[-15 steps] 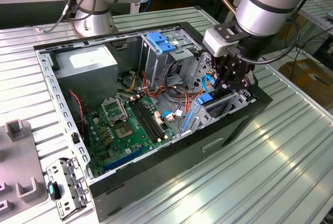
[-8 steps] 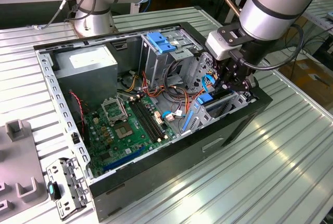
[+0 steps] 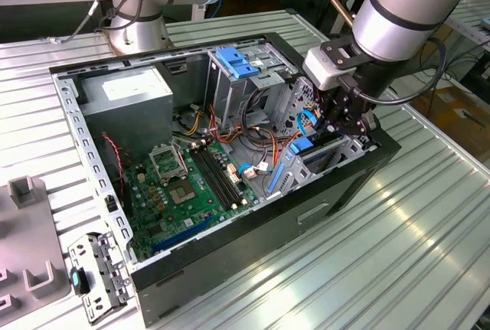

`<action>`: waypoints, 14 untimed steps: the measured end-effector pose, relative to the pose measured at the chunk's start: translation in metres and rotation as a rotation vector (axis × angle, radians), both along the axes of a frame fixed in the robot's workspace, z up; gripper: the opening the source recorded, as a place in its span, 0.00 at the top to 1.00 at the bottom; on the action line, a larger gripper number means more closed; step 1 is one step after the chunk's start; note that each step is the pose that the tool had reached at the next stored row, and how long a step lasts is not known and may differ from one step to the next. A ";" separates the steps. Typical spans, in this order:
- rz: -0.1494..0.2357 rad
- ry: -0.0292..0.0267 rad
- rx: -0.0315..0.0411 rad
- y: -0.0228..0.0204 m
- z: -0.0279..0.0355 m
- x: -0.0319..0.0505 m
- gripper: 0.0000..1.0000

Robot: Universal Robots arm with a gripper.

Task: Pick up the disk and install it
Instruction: 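Insert the second disk wire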

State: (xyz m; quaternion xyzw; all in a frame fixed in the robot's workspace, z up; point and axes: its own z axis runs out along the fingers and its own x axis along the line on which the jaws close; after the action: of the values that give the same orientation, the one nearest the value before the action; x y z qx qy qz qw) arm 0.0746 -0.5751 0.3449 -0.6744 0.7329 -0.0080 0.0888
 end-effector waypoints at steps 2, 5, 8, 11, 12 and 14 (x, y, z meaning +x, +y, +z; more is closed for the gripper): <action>0.000 0.0000 0.0000 0.0000 -0.0004 0.0007 0.84; 0.001 0.0000 -0.0001 0.0000 -0.0014 0.0013 0.84; 0.001 0.0000 -0.0003 0.0000 -0.0025 0.0014 0.84; 0.001 -0.0001 0.0000 0.0000 -0.0028 0.0015 0.84; 0.001 -0.0001 0.0000 0.0000 -0.0028 0.0015 0.84; 0.001 -0.0001 0.0000 0.0000 -0.0028 0.0015 0.84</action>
State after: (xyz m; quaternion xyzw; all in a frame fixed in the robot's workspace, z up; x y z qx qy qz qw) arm 0.0761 -0.5751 0.3421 -0.6747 0.7327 -0.0080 0.0888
